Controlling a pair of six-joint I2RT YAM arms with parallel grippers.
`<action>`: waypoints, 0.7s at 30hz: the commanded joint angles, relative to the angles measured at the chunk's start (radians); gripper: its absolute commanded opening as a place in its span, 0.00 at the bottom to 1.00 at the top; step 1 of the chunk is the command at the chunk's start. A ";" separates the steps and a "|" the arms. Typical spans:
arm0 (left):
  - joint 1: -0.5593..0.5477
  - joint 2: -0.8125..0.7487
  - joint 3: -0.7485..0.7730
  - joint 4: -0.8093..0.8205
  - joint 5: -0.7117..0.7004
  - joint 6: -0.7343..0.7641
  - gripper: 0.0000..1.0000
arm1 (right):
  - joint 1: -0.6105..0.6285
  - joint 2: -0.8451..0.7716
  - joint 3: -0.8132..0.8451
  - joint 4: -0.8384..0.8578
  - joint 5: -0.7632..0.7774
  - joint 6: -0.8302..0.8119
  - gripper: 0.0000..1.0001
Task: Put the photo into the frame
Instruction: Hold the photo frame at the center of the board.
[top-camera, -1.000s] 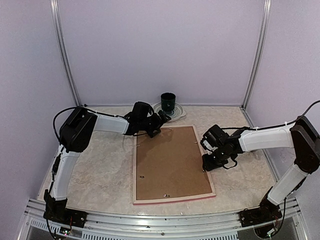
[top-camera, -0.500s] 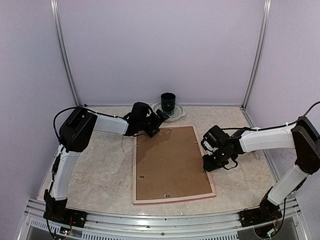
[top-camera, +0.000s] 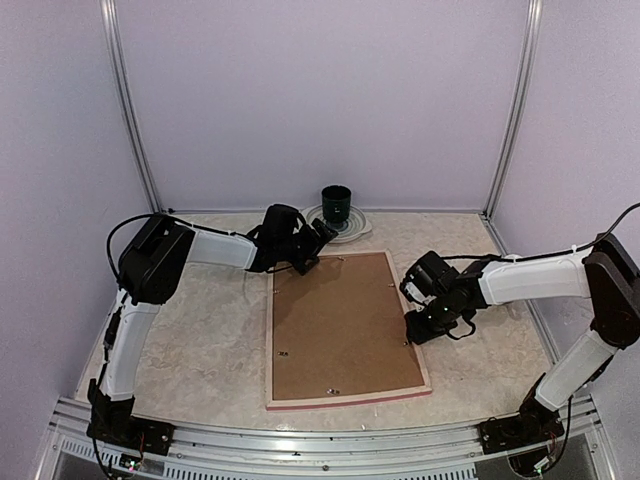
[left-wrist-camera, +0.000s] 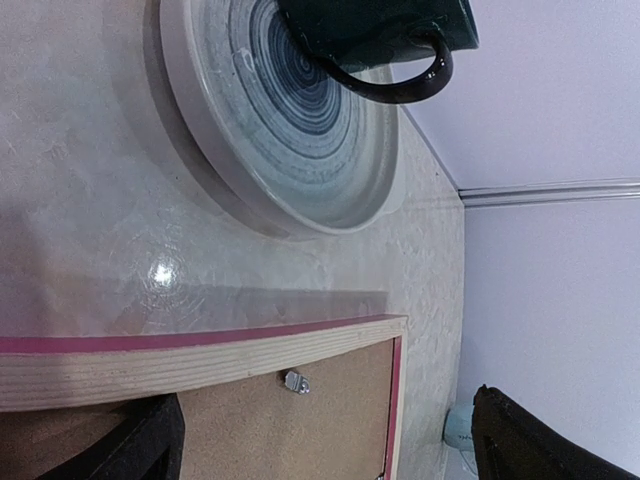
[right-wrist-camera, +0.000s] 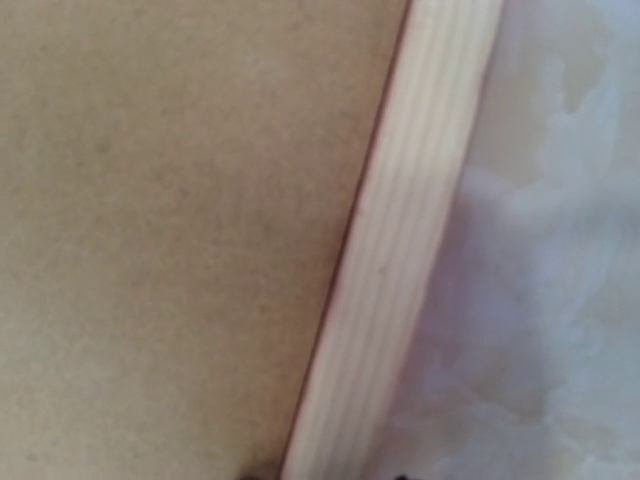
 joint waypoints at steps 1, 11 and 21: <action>0.020 0.048 -0.020 -0.095 -0.066 0.010 0.99 | 0.014 -0.016 0.011 -0.134 0.010 -0.045 0.32; 0.018 0.049 -0.010 -0.090 -0.061 0.022 0.99 | 0.014 -0.009 0.027 -0.139 0.056 -0.033 0.34; 0.011 0.043 0.000 -0.100 -0.066 0.056 0.99 | 0.013 -0.070 0.136 -0.126 0.156 -0.006 0.36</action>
